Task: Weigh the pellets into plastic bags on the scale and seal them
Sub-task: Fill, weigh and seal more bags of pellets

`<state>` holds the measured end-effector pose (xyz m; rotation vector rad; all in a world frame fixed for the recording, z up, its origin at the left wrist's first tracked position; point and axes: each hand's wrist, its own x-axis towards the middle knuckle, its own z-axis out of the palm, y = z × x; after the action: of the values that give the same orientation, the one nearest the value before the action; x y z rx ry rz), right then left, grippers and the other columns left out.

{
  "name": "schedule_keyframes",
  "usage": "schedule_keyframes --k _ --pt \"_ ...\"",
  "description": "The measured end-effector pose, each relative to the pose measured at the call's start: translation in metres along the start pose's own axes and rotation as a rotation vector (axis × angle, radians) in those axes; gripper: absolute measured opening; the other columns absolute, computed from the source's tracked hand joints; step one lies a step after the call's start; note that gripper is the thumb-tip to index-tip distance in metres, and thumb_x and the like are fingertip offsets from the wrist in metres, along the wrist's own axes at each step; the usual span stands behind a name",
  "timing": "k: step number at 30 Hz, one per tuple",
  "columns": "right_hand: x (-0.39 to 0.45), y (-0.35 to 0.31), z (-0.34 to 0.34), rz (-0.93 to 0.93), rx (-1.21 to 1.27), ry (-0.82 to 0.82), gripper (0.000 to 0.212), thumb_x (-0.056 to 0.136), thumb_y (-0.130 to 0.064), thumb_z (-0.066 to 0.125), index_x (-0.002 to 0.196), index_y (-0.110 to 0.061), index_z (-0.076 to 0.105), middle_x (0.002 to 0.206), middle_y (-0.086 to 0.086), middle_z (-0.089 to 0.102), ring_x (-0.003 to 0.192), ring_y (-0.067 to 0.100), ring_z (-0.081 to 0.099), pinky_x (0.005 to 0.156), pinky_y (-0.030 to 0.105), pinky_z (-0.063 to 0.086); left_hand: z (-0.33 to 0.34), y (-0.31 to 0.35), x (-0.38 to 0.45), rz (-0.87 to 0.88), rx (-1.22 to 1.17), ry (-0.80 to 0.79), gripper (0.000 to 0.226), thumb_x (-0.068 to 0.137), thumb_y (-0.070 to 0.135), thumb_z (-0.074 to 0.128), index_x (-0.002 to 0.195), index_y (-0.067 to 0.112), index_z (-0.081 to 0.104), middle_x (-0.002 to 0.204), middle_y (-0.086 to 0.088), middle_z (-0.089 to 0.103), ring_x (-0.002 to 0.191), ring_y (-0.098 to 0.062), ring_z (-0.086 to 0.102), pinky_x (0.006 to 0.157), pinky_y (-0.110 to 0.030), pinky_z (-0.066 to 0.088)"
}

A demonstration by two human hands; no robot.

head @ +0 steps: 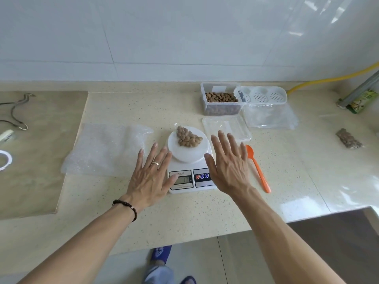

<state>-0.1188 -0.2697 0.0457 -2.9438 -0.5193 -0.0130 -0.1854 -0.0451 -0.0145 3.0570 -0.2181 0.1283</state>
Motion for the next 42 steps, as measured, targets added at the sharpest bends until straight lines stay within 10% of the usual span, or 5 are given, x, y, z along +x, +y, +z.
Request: schedule_keyframes --k 19,27,34,42 --pt "0.049 0.021 -0.013 0.279 0.168 0.042 0.061 0.102 -0.047 0.032 0.154 -0.017 0.021 0.161 0.008 0.023 0.148 0.028 0.020 0.117 0.045 0.021 -0.017 -0.013 0.090 0.101 -0.072 0.004 0.071 0.097 0.055 0.021 0.150 0.008 0.027 0.157 -0.012 0.026 0.148 -0.030 0.009 0.117 -0.058 0.006" --pt "0.062 0.070 -0.011 0.885 0.759 -0.105 0.036 0.091 -0.031 0.054 0.106 0.000 0.064 0.104 0.018 0.071 0.088 0.034 0.065 0.073 0.043 0.053 -0.014 0.030 0.188 0.182 -0.231 -0.074 0.055 0.095 0.036 0.042 0.144 0.011 0.032 0.145 -0.012 0.043 0.137 -0.025 0.035 0.117 -0.057 0.013" --pt "0.071 0.059 -0.010 0.950 1.136 -0.072 0.012 0.093 -0.010 0.059 0.093 -0.004 0.069 0.081 0.008 0.069 0.069 0.015 0.063 0.067 0.028 0.054 -0.025 0.058 0.243 0.048 -0.488 -0.304 0.051 0.098 0.032 0.042 0.145 0.016 0.033 0.140 -0.008 0.051 0.125 -0.026 0.050 0.108 -0.042 0.032" --pt "0.093 0.042 -0.045 0.803 1.254 0.036 0.016 0.095 -0.015 0.057 0.088 -0.008 0.068 0.082 0.007 0.069 0.072 0.016 0.064 0.074 0.035 0.058 -0.084 0.042 0.254 -0.110 -0.918 -0.144 0.025 0.089 0.029 0.064 0.091 0.004 0.066 0.073 0.003 0.061 0.070 -0.013 0.058 0.070 -0.029 0.048"
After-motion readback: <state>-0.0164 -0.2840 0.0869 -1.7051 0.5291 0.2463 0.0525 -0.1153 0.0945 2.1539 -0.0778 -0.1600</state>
